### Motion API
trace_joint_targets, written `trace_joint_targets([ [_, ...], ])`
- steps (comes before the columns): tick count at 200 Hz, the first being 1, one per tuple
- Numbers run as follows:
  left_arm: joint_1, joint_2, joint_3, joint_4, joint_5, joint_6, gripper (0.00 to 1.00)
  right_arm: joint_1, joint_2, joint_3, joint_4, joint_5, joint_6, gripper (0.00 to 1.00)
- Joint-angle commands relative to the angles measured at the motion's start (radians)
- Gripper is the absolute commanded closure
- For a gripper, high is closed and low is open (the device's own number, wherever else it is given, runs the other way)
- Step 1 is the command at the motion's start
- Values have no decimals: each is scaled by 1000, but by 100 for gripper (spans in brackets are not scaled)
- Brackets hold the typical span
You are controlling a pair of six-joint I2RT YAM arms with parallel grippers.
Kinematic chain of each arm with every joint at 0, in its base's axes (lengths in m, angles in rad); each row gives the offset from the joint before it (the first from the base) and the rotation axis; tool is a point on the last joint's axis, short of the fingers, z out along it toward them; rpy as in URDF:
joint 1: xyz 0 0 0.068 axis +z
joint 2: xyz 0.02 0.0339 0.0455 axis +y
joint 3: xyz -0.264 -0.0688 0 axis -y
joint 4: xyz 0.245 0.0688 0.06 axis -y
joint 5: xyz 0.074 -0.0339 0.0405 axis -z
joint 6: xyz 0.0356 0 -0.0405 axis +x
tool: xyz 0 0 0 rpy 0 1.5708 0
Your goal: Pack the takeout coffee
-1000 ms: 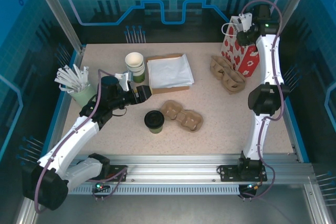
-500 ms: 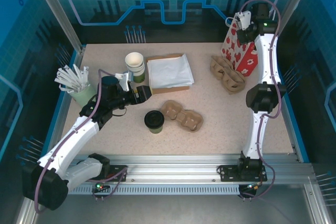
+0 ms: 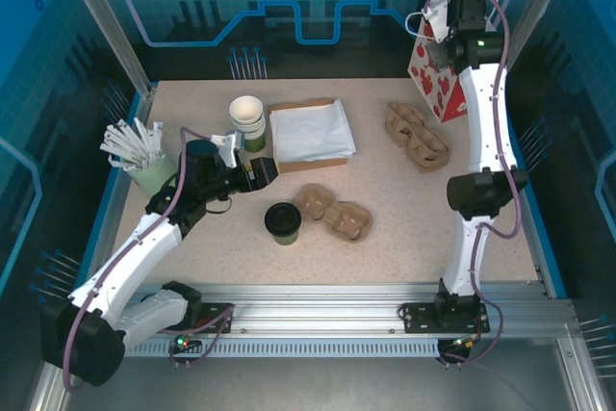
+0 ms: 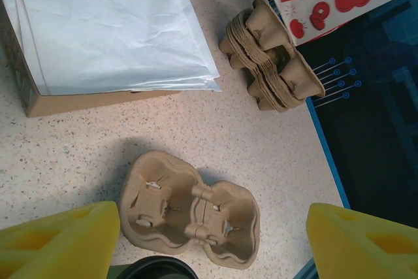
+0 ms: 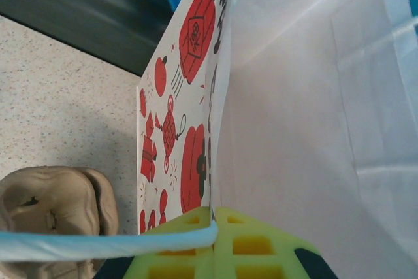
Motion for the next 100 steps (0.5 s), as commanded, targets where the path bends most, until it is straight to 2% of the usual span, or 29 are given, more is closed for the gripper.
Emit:
trace_joint_targets([
  [1, -7, -39, 46, -24, 14, 28, 23, 22, -105, -119, 69, 67, -9, 100],
  [64, -7, -95, 32, -34, 20, 15, 23, 200, -372, -416, 252, 229, -32, 100],
  [100, -7, -134, 24, -45, 13, 14, 23, 353, -507, -489, 265, 311, -73, 100],
])
